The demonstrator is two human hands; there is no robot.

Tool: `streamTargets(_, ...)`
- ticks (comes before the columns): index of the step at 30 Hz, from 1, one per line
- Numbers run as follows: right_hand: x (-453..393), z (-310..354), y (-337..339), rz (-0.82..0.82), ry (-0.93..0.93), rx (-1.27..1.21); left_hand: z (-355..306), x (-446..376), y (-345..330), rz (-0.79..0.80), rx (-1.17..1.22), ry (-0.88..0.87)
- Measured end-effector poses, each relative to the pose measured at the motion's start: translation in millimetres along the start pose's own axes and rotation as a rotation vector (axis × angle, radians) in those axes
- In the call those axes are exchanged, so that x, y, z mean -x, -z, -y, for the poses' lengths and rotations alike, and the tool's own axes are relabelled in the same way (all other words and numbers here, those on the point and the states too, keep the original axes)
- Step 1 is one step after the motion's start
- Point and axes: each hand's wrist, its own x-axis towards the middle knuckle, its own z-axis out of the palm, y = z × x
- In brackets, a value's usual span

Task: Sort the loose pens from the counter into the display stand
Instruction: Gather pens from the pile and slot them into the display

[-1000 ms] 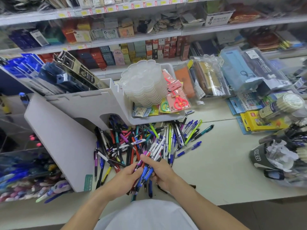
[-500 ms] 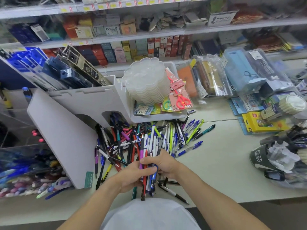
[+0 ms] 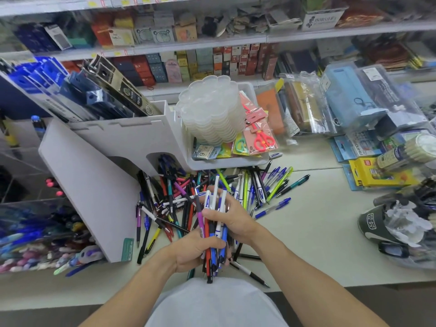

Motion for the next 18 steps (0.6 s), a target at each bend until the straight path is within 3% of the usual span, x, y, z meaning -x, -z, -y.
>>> streamTargets(4,-7.1,3.3,4.7,-0.073,0.076,-0.099,3.0,-1.8,0.5,0.045,-0.01,0.019)
streamTargets(11,-6.0,-0.7,-9.9,-0.096,0.02,-0.068,6.9,-3.1,1.7,0.075,0.15,0.034)
streamTargets(16,-6.0,1.3,-12.4,-0.121,0.023,0.072,7.2,-2.5,-1.3,-0.01,0.115,-0.015)
streamTargets(18,-7.2,4.4,-9.3,-0.171,0.119,0.23,6.4,-1.3,0.4,-0.008,0.094,-0.023)
